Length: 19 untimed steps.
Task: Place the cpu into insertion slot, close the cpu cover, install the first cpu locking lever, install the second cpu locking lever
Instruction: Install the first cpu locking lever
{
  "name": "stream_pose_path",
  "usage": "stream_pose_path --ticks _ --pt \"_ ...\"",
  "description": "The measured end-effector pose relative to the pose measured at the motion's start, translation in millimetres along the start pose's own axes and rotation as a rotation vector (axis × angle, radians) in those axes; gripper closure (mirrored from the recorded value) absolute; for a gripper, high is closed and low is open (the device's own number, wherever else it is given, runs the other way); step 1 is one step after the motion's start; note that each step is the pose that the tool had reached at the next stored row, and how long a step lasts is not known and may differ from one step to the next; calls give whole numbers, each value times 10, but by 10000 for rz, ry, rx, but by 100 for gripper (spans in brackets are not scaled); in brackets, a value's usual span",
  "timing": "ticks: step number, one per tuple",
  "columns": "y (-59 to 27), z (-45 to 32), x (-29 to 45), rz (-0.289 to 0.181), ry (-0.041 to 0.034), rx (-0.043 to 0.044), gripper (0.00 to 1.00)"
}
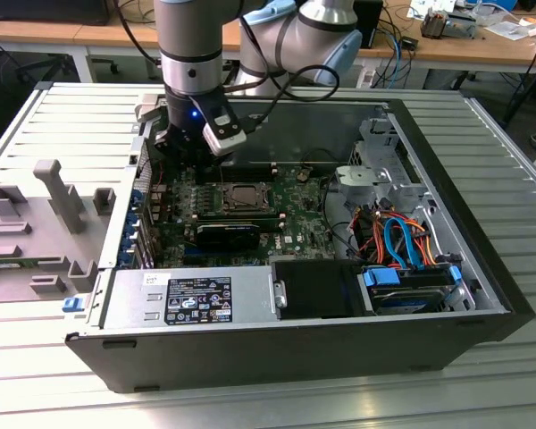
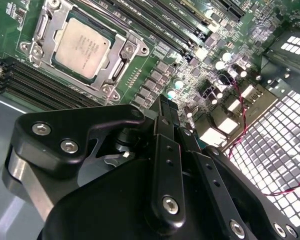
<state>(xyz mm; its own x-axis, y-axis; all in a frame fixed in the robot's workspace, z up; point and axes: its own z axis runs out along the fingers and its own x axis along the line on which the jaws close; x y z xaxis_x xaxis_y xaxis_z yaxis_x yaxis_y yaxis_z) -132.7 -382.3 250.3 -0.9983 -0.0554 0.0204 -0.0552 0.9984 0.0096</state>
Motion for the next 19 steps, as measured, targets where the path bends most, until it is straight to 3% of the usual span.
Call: stream_pose_path --ticks 14,19 --pt "8 3 131 0 0 -1 89" --pt "5 0 100 6 7 4 89"
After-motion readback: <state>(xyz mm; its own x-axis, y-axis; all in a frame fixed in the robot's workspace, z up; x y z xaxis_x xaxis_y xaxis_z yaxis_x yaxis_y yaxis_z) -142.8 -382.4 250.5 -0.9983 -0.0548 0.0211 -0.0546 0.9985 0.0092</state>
